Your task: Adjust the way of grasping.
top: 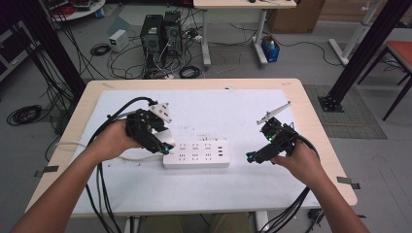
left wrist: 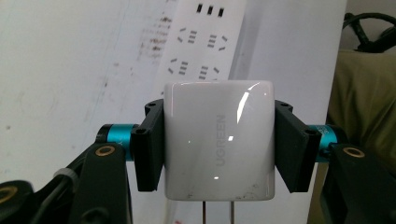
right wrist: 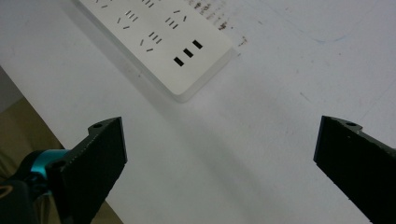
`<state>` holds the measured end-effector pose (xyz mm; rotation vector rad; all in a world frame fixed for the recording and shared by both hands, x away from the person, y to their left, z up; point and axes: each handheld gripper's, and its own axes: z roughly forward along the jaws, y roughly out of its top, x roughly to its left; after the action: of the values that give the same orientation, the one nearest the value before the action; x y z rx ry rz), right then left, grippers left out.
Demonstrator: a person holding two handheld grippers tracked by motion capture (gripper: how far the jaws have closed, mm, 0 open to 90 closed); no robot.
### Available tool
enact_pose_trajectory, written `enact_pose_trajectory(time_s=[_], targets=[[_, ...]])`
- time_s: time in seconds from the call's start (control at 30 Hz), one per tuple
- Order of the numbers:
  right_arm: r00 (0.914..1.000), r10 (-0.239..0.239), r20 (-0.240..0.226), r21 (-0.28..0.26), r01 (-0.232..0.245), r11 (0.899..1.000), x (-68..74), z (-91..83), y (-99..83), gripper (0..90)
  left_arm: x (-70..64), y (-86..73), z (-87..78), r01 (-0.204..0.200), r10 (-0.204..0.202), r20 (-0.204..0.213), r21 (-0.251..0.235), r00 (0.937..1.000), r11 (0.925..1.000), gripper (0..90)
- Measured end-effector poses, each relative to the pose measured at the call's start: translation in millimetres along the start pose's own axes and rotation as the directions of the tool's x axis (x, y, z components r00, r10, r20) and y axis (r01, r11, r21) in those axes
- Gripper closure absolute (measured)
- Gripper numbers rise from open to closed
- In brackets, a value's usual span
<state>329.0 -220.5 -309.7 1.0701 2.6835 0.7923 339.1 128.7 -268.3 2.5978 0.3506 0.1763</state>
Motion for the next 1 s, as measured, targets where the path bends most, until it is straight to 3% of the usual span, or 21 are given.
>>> enact_pose_trajectory(time_s=[0.13,0.17,0.27,0.3,0.37,0.57,0.63,0.73,0.83,1.0], targets=[[0.9997,0.022,-0.012,-0.023,-0.022,0.999,1.6,-0.5,-1.7,1.8,-4.1,11.5,5.6,-0.020,0.021,0.013,-0.008,0.9997,0.9998,42.5],[0.9955,0.062,-0.071,-0.061,-0.066,0.996,2.5,-1.5,-2.9,1.8,-7.3,21.8,12.5,-0.048,0.048,0.026,-0.005,0.9985,0.9988,42.5],[0.9904,0.087,-0.107,-0.083,-0.096,0.992,3.7,-1.2,-3.5,1.8,-9.3,27.0,17.0,-0.053,0.053,0.034,-0.009,0.9980,0.9986,42.5],[0.9806,0.121,-0.154,-0.097,-0.137,0.986,4.5,0.2,-4.1,1.8,-10.4,29.6,19.6,-0.050,0.051,0.037,-0.011,0.9980,0.9987,42.6],[0.9657,0.165,-0.200,-0.087,-0.186,0.979,5.4,3.0,-4.1,1.8,-13.4,37.4,25.9,-0.068,0.068,0.045,-0.013,0.9967,0.9976,42.5],[0.9374,0.199,-0.286,-0.091,-0.233,0.968,8.6,9.0,-0.8,1.8,-20.8,48.3,37.4,-0.103,0.104,0.058,-0.023,0.9929,0.9944,42.5],[0.9341,0.203,-0.293,-0.090,-0.238,0.967,9.1,9.7,0.0,1.8,-21.5,49.4,39.0,-0.107,0.108,0.059,-0.026,0.9924,0.9940,42.6],[0.9095,0.232,-0.345,-0.100,-0.281,0.954,9.2,11.8,1.4,1.8,-24.2,52.8,45.1,-0.117,0.119,0.064,-0.036,0.9908,0.9925,42.5],[0.8636,0.296,-0.408,-0.089,-0.360,0.929,7.0,13.7,1.1,1.8,-26.1,55.7,49.3,-0.126,0.128,0.059,-0.047,0.9900,0.9909,42.5],[0.7923,0.348,-0.501,-0.079,-0.442,0.894,4.2,18.7,0.8,1.8,-28.2,61.1,53.9,-0.139,0.143,0.057,-0.068,0.9881,0.9879,42.6]])
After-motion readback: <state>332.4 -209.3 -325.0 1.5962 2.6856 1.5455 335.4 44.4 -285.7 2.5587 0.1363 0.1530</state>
